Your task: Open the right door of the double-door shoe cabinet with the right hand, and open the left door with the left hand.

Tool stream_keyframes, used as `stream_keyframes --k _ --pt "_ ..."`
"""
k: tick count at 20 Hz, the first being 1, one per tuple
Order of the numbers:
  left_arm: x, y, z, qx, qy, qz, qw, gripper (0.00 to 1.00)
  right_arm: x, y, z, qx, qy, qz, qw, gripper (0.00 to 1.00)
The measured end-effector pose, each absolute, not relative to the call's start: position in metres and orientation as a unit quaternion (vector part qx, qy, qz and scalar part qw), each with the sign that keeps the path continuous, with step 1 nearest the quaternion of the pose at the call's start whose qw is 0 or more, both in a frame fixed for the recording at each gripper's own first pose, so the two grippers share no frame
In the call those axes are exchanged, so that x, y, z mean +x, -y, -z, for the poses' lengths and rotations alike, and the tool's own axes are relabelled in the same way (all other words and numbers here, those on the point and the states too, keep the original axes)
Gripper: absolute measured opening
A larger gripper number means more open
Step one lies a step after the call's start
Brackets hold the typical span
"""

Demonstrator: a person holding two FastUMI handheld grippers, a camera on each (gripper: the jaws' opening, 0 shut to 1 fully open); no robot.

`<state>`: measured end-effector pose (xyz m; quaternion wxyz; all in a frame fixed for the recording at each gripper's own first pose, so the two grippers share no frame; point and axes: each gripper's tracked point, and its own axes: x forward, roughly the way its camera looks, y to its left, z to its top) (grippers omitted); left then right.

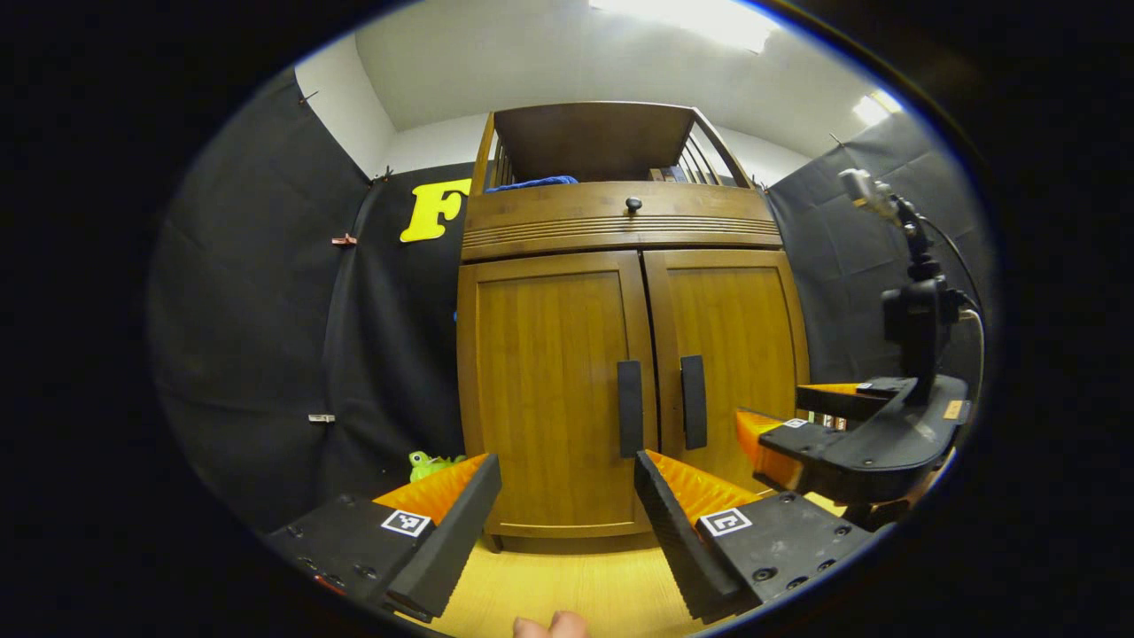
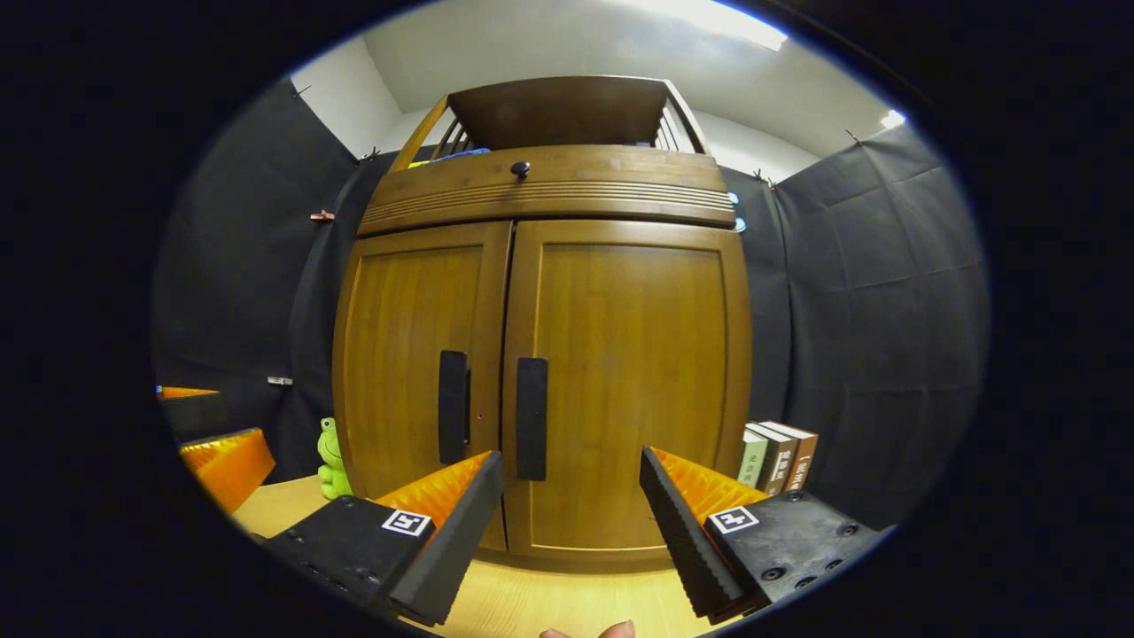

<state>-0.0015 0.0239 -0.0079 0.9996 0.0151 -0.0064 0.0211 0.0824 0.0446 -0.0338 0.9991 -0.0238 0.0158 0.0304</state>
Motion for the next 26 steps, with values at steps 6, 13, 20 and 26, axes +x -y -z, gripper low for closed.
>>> stream_keyframes --k 6,13,20,26 --pt "0.003 -0.035 0.023 -0.003 -0.001 -0.017 1.0 0.94 0.146 -0.076 0.058 -0.026 -0.026 -0.031 0.999 0.98" --pt "0.014 -0.049 0.046 -0.008 -0.019 -0.02 1.0 0.94 0.196 -0.079 0.076 -0.02 -0.038 -0.011 0.999 0.98" --pt "0.023 -0.057 0.058 -0.015 -0.031 -0.021 0.999 0.94 0.206 -0.079 0.077 -0.034 -0.032 -0.009 0.999 0.65" --pt "0.021 -0.055 0.062 -0.019 -0.037 -0.022 0.999 0.94 0.188 -0.076 0.071 -0.006 -0.037 -0.046 0.998 0.27"
